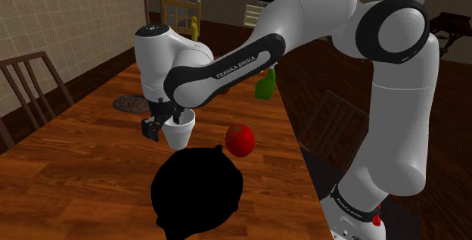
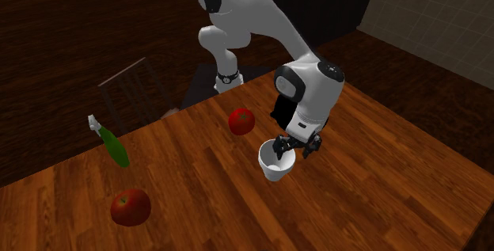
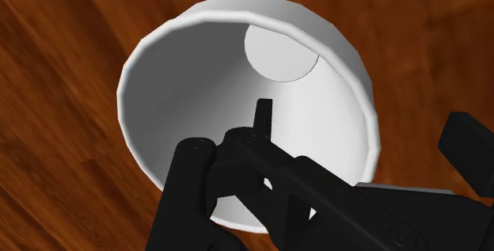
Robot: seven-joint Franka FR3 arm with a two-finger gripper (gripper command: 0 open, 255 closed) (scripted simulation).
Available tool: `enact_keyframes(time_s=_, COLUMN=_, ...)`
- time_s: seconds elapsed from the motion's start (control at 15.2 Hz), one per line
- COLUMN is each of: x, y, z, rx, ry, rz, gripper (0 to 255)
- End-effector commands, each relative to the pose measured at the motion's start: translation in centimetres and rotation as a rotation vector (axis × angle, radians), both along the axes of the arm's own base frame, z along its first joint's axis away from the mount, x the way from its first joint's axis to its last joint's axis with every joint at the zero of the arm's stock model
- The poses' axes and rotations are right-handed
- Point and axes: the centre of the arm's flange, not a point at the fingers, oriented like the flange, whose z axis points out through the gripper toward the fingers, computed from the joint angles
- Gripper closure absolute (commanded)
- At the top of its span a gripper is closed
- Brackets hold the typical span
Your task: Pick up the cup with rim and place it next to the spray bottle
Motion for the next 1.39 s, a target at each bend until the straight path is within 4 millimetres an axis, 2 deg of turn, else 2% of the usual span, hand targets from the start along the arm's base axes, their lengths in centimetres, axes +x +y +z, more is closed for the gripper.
enact_keyframes(time_s=0.0, x=0.0, y=0.0, z=0.0, rx=0.0, ry=0.0, rz=0.0, gripper=0)
enact_keyframes(time_s=0.07, x=0.0, y=0.0, z=0.0, rx=0.0, ry=0.0, rz=0.0, gripper=255)
enact_keyframes(time_s=0.66, x=0.0, y=0.0, z=0.0, rx=0.0, ry=0.0, rz=0.0, gripper=255)
enact_keyframes(time_s=1.32, x=0.0, y=0.0, z=5.3, rx=0.0, ry=0.0, rz=0.0, gripper=255)
